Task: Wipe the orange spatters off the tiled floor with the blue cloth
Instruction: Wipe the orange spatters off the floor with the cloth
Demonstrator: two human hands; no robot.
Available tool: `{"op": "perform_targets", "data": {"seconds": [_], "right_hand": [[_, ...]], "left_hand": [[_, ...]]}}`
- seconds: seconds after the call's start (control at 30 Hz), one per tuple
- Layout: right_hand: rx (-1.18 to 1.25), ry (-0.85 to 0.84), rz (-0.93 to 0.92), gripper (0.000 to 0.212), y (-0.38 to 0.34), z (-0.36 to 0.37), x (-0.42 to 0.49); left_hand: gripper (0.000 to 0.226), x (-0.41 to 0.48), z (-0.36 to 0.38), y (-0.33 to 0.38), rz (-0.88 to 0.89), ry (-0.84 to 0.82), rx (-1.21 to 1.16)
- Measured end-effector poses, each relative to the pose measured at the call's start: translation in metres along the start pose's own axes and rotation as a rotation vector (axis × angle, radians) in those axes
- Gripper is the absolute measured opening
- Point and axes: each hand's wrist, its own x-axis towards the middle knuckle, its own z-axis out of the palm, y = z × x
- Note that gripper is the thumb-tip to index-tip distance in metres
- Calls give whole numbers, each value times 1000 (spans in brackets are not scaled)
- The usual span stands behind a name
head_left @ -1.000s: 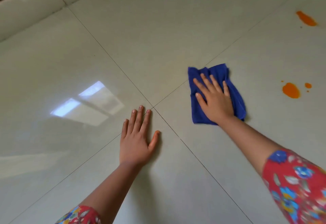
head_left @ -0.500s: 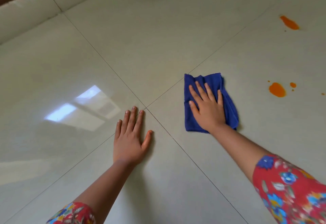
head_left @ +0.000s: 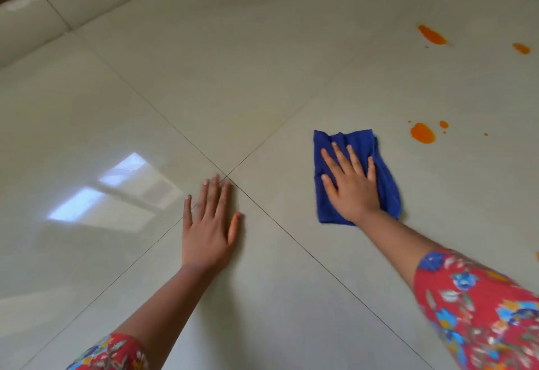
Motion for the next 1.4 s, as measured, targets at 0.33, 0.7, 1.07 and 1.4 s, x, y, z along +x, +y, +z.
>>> {"op": "perform_targets", "data": {"seconds": [0.33, 0.7, 1.07, 1.4], "right_hand": [[-15, -179, -172, 57, 28, -2, -182], [-133, -562, -444, 66, 110, -30, -201], [15, -266, -306, 64, 170, -6, -242], [52, -50, -46, 56, 214, 5, -246]], "left_hand": [[63, 4, 5, 78, 338, -153, -242], [71, -16, 9, 145, 540, -301, -188], [69, -13, 8, 243, 726, -404, 57], [69, -78, 27, 269, 391, -342, 18]]}}
